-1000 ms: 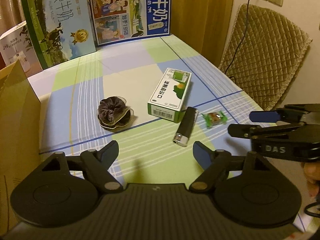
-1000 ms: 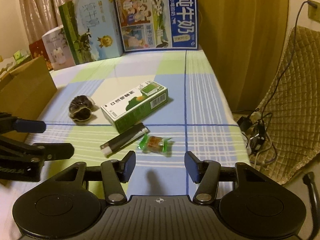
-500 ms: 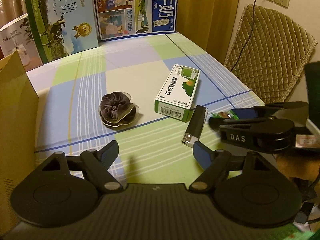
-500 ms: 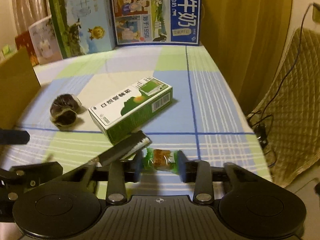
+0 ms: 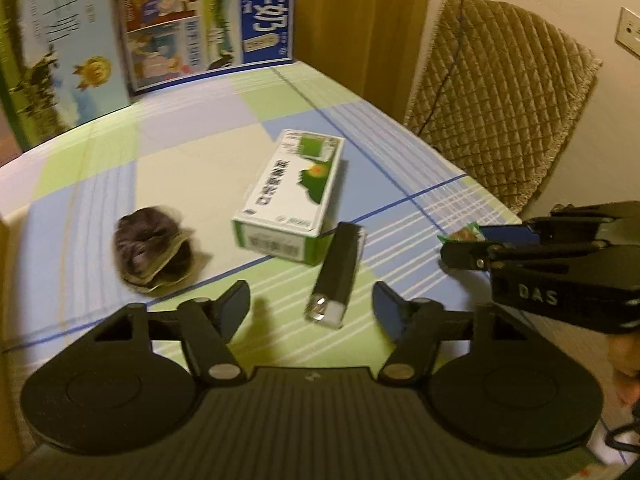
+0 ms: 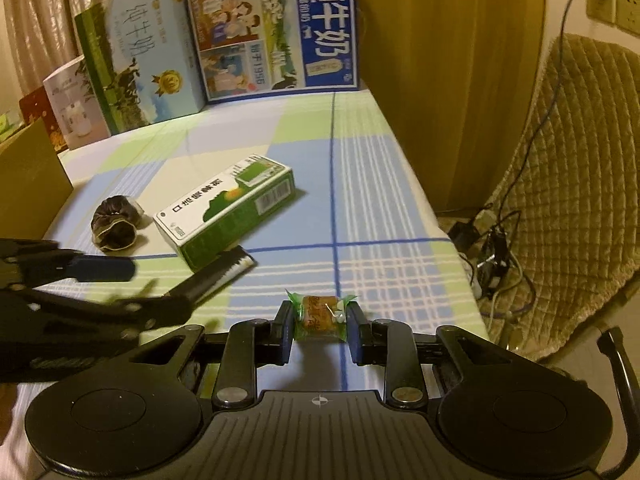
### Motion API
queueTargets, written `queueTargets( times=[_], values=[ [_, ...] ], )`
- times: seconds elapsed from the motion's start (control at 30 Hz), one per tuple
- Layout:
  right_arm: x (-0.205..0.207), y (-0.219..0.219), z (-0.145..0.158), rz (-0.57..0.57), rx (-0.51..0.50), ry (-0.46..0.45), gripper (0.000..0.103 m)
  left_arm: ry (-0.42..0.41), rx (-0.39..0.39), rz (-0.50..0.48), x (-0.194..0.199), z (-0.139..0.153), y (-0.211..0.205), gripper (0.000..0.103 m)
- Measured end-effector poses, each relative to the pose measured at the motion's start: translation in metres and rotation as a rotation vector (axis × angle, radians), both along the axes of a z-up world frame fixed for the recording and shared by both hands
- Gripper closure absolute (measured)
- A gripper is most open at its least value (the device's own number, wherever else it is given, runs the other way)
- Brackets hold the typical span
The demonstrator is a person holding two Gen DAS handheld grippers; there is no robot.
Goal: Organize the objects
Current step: 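Grasp the green-wrapped candy with the right tool while the left tool grasps the black lighter, then carry the green candy and black lighter into the cardboard box and open both tools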
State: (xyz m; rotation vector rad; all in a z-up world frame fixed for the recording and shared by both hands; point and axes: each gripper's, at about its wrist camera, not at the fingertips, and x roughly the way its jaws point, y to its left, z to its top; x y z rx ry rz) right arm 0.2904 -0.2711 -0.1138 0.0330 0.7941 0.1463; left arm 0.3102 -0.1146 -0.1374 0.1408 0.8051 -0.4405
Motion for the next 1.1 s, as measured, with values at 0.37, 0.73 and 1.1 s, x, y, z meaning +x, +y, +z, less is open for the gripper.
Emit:
queueTargets(
  times=[0.37,0.73,1.1],
  values=[
    [-0.013,0.002,0.0,0.024,0.04,0.027,0.079,0.026,0.031,-0.002,-0.007,-0.01,-0.011,0.084],
    [-0.035,0.014,-0.001,0.046,0.06,0.055,0.079,0.041,0.038,0.088,-0.057,-0.004,0.021,0.081],
    [-0.035,0.021,0.001,0.058,0.038,0.05,0.079,0.014,0.05,0.056,-0.051,-0.006,0.015,0.085]
  ],
)
